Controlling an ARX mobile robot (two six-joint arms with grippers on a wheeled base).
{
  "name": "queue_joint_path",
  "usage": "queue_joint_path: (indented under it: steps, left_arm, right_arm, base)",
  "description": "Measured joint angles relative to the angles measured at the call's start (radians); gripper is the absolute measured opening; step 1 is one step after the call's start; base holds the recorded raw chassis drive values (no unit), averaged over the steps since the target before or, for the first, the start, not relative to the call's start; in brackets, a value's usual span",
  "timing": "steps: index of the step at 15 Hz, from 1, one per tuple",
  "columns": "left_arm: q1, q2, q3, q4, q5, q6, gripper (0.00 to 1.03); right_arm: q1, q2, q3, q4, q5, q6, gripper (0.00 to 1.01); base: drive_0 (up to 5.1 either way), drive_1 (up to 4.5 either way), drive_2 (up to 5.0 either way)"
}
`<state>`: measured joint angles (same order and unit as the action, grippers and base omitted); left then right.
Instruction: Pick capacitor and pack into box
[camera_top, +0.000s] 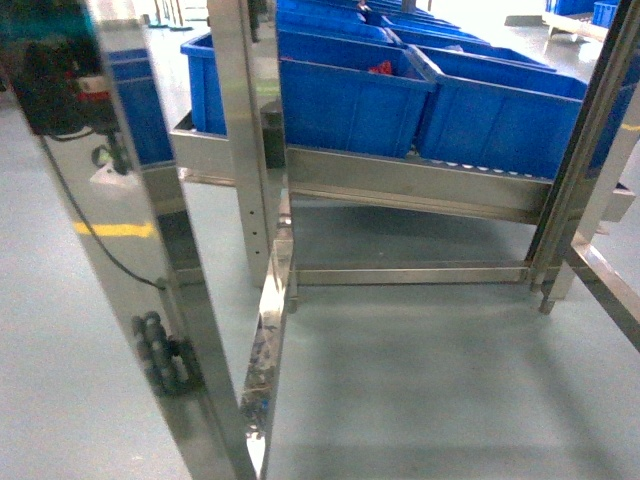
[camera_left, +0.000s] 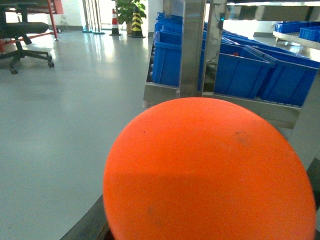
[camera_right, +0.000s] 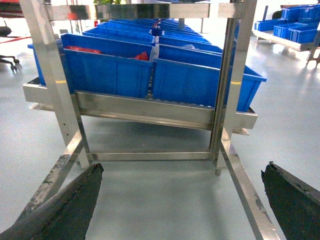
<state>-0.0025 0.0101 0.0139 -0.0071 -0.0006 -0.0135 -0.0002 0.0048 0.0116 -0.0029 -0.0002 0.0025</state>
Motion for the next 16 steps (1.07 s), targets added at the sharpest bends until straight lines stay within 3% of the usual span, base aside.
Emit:
queue_joint_path:
  steps: [16]
  left_arm:
    - [0.000,0.000,0.000,0.002,0.000,0.000,0.44]
  right_arm:
    - [0.000,0.000,0.000,-0.001,0.001,0.000,0.98]
  base:
    - [-5.0,2.47,2.5]
